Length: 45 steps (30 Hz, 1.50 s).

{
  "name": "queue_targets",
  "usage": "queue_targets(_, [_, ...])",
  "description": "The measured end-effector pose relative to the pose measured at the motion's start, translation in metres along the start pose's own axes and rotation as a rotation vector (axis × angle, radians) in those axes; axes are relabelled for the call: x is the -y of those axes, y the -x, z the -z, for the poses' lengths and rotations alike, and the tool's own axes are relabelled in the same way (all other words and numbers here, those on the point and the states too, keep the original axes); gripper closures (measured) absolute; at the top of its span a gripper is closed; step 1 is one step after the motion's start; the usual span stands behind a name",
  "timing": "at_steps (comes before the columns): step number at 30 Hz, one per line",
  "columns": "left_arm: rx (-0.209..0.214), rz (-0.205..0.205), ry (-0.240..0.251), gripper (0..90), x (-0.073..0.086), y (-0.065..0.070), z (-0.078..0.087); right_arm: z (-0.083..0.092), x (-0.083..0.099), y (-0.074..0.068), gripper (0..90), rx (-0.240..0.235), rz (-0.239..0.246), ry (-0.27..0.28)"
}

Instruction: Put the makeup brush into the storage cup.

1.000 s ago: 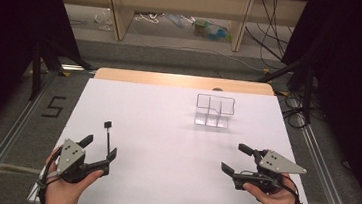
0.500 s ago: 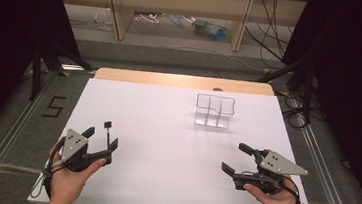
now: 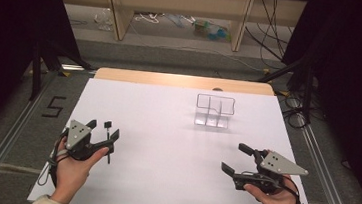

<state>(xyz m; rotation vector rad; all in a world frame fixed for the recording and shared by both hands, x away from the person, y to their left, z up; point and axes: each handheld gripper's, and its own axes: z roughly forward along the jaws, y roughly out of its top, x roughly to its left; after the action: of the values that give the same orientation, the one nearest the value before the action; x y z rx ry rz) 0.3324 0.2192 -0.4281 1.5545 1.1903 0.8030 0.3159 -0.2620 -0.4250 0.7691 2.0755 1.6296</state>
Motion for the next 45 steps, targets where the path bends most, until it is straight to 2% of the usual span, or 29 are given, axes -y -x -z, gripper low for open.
queue_targets(4, [-0.018, 0.012, -0.007, 17.8, -0.003, -0.003, -0.009, 0.000, 0.000, -0.001, 15.9, 0.016, -0.011, 0.022])
queue_targets(5, [-0.022, 0.016, -0.012, 17.9, -0.004, -0.003, -0.012, 0.001, 0.000, 0.000, 15.9, 0.011, -0.013, 0.002])
queue_targets(7, [-0.021, 0.017, -0.011, 18.2, -0.004, -0.003, -0.014, 0.001, 0.000, 0.001, 15.8, 0.012, 0.001, 0.012])
queue_targets(18, [-0.044, 0.026, -0.031, 18.8, -0.006, -0.010, -0.026, 0.001, 0.000, 0.001, 15.8, 0.011, 0.003, 0.004])
queue_targets(20, [-0.051, 0.027, -0.044, 18.8, -0.007, -0.011, -0.029, 0.001, 0.000, 0.000, 15.8, 0.005, -0.016, -0.009])
queue_targets(21, [-0.054, 0.031, -0.054, 18.9, -0.007, -0.012, -0.030, -0.001, 0.001, -0.001, 15.8, -0.002, -0.023, 0.025])
queue_targets(23, [-0.053, 0.027, -0.089, 19.2, -0.008, -0.013, -0.034, -0.001, 0.001, 0.000, 15.8, -0.003, -0.009, 0.017])
queue_targets(24, [-0.053, 0.023, -0.121, 19.3, -0.009, -0.015, -0.036, 0.000, 0.001, 0.000, 15.8, 0.001, -0.016, 0.001])
queue_targets(25, [-0.055, 0.025, -0.139, 19.3, -0.009, -0.015, -0.038, -0.001, 0.001, 0.001, 15.8, 0.006, 0.004, 0.014])
queue_targets(26, [-0.058, 0.028, -0.161, 19.3, -0.009, -0.016, -0.040, -0.001, 0.001, 0.001, 15.8, 0.006, 0.004, 0.014])
queue_targets(28, [-0.064, 0.032, -0.206, 19.6, -0.009, -0.018, -0.044, -0.002, 0.002, 0.001, 15.8, 0.004, -0.003, 0.017])
queue_targets(29, [-0.070, 0.033, -0.236, 19.8, -0.010, -0.019, -0.047, -0.001, 0.002, 0.000, 15.8, -0.013, -0.020, 0.000])
queue_targets(30, [-0.074, 0.031, -0.254, 20.3, -0.010, -0.019, -0.048, -0.003, 0.002, -0.001, 15.8, -0.020, -0.027, 0.012])
queue_targets(32, [-0.085, 0.029, -0.309, 20.8, -0.011, -0.020, -0.052, -0.004, 0.002, 0.000, 15.9, -0.026, -0.018, 0.020])
queue_targets(33, [-0.094, 0.021, -0.375, 21.0, -0.011, -0.021, -0.057, -0.003, 0.002, 0.000, 15.9, -0.025, -0.016, 0.015])
queue_targets(34, [-0.094, 0.021, -0.375, 21.0, -0.011, -0.021, -0.057, -0.003, 0.002, 0.000, 15.9, -0.025, -0.016, 0.015])
queue_targets(35, [-0.084, -0.011, -0.446, 21.0, -0.012, -0.024, -0.058, -0.002, 0.002, 0.000, 15.9, -0.031, -0.018, -0.009])
queue_targets(37, [-0.089, -0.004, -0.490, 21.0, -0.011, -0.024, -0.062, -0.002, 0.002, -0.001, 16.0, -0.025, -0.020, -0.002])
queue_targets(38, [-0.098, -0.001, -0.521, 21.5, -0.010, -0.025, -0.065, -0.003, 0.002, 0.000, 16.0, -0.014, -0.002, 0.008])
queue_targets(41, [-0.120, -0.011, -0.586, 22.1, -0.008, -0.026, -0.071, -0.003, 0.002, 0.000, 16.1, -0.005, -0.001, 0.001])
queue_targets(42, [-0.124, -0.011, -0.616, 22.5, -0.009, -0.026, -0.073, -0.002, 0.002, -0.002, 16.2, -0.014, -0.027, -0.014])
queue_targets(44, [-0.136, 0.006, -0.659, 21.1, -0.007, -0.026, -0.077, -0.003, 0.003, 0.000, 16.3, -0.012, -0.006, -0.002])
queue_targets(45, [-0.133, 0.007, -0.700, 20.8, -0.007, -0.026, -0.079, -0.003, 0.003, 0.000, 16.4, -0.009, -0.005, -0.003])
